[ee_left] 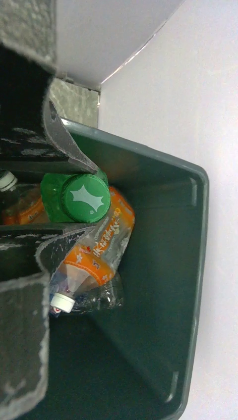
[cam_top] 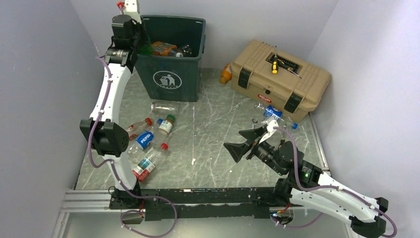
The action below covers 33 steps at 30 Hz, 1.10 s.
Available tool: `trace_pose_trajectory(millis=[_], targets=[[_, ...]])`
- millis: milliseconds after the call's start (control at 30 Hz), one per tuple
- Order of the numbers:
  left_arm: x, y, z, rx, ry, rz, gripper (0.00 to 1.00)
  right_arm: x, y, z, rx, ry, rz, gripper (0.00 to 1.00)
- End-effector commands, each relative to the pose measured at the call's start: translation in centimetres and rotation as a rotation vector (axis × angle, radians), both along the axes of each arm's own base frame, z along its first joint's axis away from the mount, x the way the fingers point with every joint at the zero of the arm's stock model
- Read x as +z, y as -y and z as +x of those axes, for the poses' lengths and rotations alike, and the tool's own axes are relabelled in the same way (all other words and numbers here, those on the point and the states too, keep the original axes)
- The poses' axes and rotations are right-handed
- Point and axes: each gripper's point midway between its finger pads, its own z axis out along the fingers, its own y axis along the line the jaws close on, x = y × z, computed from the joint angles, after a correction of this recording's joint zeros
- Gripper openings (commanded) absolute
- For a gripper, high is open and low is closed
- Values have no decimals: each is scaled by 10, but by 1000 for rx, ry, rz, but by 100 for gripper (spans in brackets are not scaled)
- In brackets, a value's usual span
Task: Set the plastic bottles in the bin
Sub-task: Place the plastic bottle in the trash bin.
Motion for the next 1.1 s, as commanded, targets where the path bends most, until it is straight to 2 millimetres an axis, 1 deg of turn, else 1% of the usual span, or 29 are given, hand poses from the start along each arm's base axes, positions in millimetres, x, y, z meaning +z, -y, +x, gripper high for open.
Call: trace_pose_trajectory(millis=[0, 200, 333, 400, 433, 500, 533, 567, 600, 633, 667, 733, 800, 833, 867, 900, 1000, 1033, 1067], targets=[[2, 4, 0, -41, -13, -80, 0, 12, 9, 7, -63, 16, 61, 100], [-56, 14, 9, -102, -204, -174, 0, 12, 9, 8, -71, 4, 50, 100], [-82, 18, 13, -115, -286, -196, 0, 12, 12, 9, -86, 0, 37, 100], [-88, 17, 12, -109, -302, -201, 1, 13, 14, 9, -94, 3, 34, 100], [-89, 17, 12, -112, -303, -201, 13, 14, 16, 10, -99, 5, 33, 100], [-88, 18, 11, -119, -294, -203, 52, 15, 19, 11, -113, 9, 31, 100], [-83, 18, 10, -116, -276, -206, 64, 16, 20, 11, -119, 11, 28, 100], [-74, 18, 8, -116, -249, -210, 72, 17, 22, 12, -126, 15, 25, 100], [-65, 18, 6, -116, -220, -215, 83, 17, 23, 12, -131, 17, 24, 100], [-50, 18, 2, -121, -173, -223, 95, 19, 24, 13, -138, 20, 23, 100], [-31, 19, 0, -129, -115, -232, 99, 19, 26, 14, -144, 23, 20, 100], [4, 19, -12, -138, -19, -242, 99, 23, 28, 16, -161, 26, 22, 100], [43, 24, -28, -153, 77, -250, 99, 25, 33, 20, -201, 19, 27, 100], [67, 26, -42, -162, 137, -250, 99, 24, 37, 24, -236, 6, 30, 100], [80, 31, -53, -174, 175, -247, 100, 23, 43, 29, -286, -4, 33, 100], [100, 36, -67, -190, 238, -242, 100, 23, 47, 33, -321, -12, 32, 100], [133, 50, -108, -229, 357, -202, 100, 23, 58, 42, -413, -38, 5, 100], [138, 58, -121, -249, 380, -190, 99, 21, 64, 46, -461, -52, -12, 100], [145, 62, -135, -265, 404, -179, 100, 17, 70, 50, -515, -67, -32, 100]])
